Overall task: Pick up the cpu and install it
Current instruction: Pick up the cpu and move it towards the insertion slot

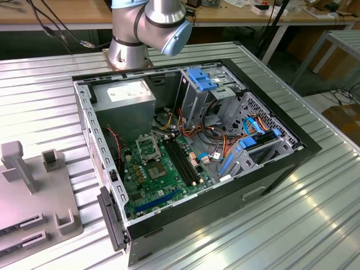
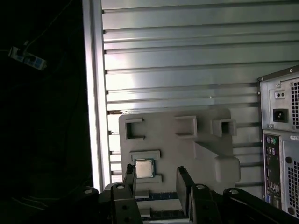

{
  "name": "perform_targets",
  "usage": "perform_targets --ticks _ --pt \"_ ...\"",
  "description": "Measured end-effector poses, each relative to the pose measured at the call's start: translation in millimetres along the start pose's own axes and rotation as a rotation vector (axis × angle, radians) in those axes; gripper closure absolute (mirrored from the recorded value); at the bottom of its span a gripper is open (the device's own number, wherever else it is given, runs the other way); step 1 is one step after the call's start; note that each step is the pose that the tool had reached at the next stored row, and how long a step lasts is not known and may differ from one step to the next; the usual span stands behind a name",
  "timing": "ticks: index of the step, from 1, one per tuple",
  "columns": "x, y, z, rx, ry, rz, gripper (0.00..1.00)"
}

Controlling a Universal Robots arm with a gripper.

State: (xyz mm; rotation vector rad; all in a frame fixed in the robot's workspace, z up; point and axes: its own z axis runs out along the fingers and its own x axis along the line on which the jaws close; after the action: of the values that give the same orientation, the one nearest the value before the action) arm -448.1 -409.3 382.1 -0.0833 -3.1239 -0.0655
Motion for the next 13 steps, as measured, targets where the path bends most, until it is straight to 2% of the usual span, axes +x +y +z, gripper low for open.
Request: perform_targets --ticks 5,13 --pt "3.4 -1.5 3.7 0.0006 0.0014 -0.031 0.52" --pt "4.2 -1.6 4.0 0.0007 -0.0004 -0.033 0.52"
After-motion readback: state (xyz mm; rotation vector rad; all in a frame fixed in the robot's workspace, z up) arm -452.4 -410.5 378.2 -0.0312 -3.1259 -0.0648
